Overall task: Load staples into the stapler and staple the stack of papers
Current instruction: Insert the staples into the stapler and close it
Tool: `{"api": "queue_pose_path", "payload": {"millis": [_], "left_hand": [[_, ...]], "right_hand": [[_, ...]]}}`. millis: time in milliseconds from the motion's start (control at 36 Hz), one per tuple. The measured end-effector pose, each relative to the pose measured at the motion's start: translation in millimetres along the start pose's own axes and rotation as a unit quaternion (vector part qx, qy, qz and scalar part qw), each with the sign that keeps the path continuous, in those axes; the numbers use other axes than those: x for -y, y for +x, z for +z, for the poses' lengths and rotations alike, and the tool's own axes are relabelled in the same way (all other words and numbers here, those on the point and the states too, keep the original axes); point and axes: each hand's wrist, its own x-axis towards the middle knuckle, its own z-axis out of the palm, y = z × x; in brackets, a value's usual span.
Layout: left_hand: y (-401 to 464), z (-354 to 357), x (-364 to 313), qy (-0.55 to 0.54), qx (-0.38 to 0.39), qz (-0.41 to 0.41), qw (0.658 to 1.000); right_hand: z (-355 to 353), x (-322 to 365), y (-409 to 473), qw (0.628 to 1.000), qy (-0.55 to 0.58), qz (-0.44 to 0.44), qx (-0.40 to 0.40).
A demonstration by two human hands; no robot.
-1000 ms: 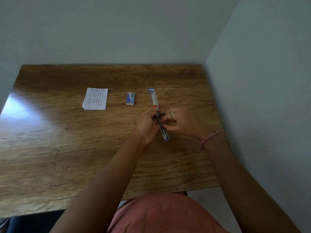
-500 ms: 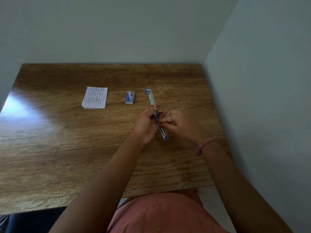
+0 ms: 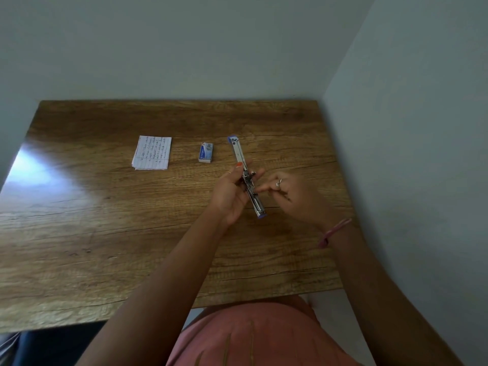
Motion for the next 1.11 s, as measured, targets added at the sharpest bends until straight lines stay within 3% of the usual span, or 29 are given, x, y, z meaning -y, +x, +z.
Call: {"api": "queue_pose_path", "payload": {"millis": [389,861,1111], "left_hand": [[1.6,-3.8,0.8,0.011,0.015,0.023,1.000],[-1.5,0.3,-0.9,-0.010,0.013,0.031,0.999],[-1.8,3.2,-5.4,-0.003,0.009,0.064,0.998]], "right_hand": [[11.0,-2.6,-10.3,0.998,-0.063,-0.014,0.017],[8.1,3.6,-11.2,0.993,0.101,0.027,-0.052],[27.2,-1.0,-5.5,0.992,0.101,0.061,-0.047]]}}
